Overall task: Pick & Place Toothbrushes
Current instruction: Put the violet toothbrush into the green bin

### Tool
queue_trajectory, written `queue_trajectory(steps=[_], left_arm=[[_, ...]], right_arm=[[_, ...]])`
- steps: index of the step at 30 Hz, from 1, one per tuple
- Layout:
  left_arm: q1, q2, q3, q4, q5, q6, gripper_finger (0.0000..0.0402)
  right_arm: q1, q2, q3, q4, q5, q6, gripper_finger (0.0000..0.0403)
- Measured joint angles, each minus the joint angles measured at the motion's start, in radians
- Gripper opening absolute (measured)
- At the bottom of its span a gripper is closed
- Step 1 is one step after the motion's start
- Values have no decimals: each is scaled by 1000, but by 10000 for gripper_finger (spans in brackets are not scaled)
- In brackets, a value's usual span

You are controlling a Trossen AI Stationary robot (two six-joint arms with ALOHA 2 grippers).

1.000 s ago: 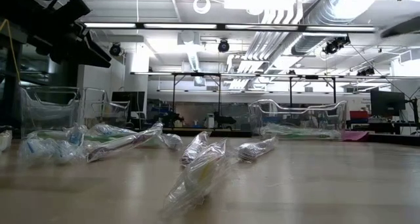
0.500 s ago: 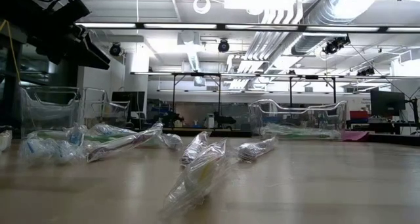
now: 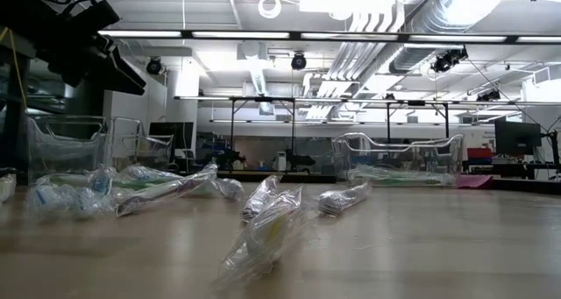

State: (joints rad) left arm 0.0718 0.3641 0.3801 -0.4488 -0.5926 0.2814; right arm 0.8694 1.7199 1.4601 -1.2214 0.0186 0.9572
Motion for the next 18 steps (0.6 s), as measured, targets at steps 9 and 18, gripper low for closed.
queue_trajectory(steps=[9,18], left_arm=[[0,0,0,0,8,-2,221],[0,0,0,0,10,-2,221]], right_arm=[[0,6,0,5,37,81,76],[-9,6,0,6,47,162,115]])
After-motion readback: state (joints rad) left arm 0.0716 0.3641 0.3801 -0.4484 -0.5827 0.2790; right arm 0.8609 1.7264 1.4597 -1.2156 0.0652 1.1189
